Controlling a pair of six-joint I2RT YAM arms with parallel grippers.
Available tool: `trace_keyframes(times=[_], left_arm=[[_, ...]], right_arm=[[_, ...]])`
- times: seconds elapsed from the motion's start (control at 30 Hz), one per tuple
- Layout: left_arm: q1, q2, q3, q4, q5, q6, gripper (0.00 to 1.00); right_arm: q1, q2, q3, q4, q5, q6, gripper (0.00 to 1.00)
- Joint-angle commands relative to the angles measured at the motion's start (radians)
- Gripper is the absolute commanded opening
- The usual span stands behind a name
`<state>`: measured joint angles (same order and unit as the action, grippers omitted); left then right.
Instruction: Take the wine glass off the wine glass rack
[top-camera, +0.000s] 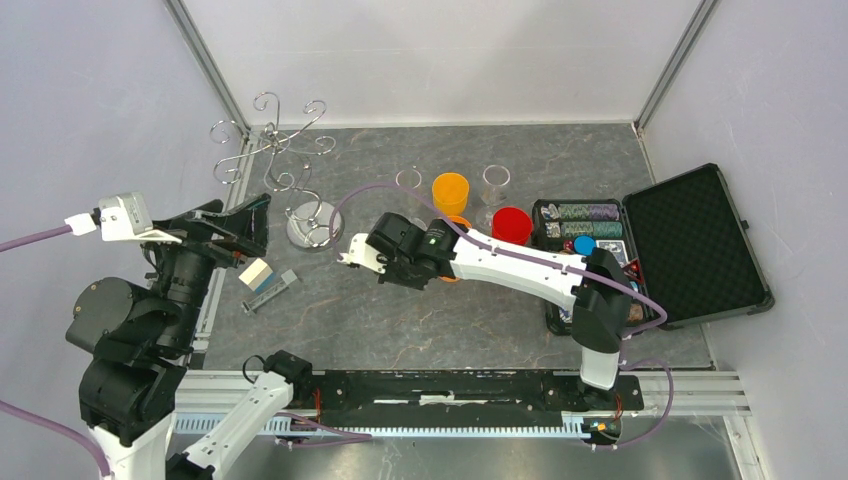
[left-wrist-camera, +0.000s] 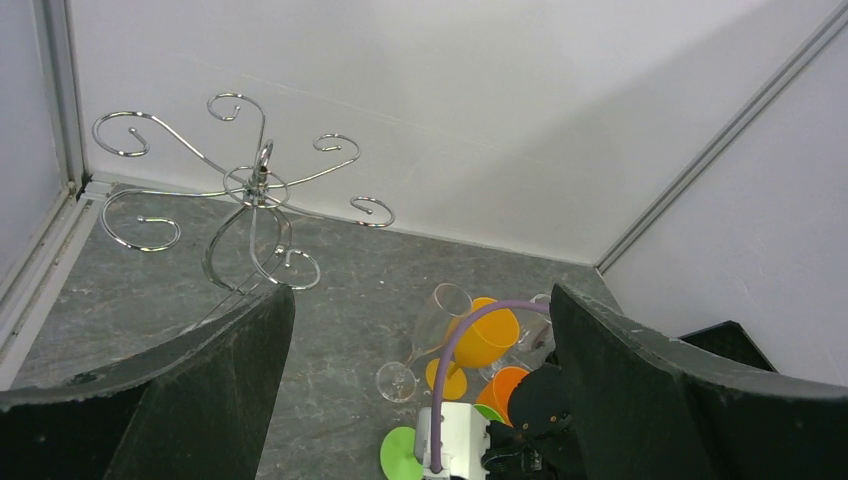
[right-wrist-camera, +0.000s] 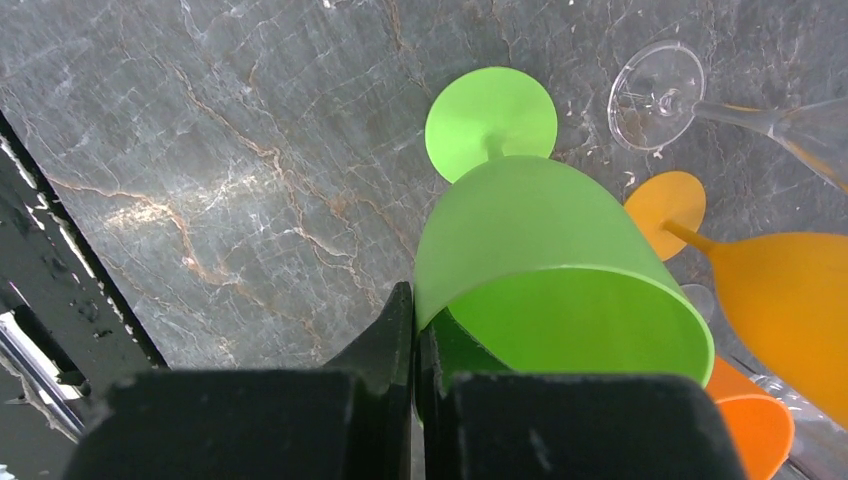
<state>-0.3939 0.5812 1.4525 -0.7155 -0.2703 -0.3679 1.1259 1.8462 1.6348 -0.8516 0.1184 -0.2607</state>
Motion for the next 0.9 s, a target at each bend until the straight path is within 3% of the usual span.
trace_keyframes(times=[0.0,0.87], left_arm=[[0.004,0.012,0.008,0.002,-0.010,0.061,1.00],[0.003,0.017,-0.007,0.002,0.032,0.043,1.00]], right_arm=[[0.005,0.015,0.067,-0.015,0.021,-0.032,0.00],[0.003,0.064,0.173,-0.048,0.101,-0.037,0.31]])
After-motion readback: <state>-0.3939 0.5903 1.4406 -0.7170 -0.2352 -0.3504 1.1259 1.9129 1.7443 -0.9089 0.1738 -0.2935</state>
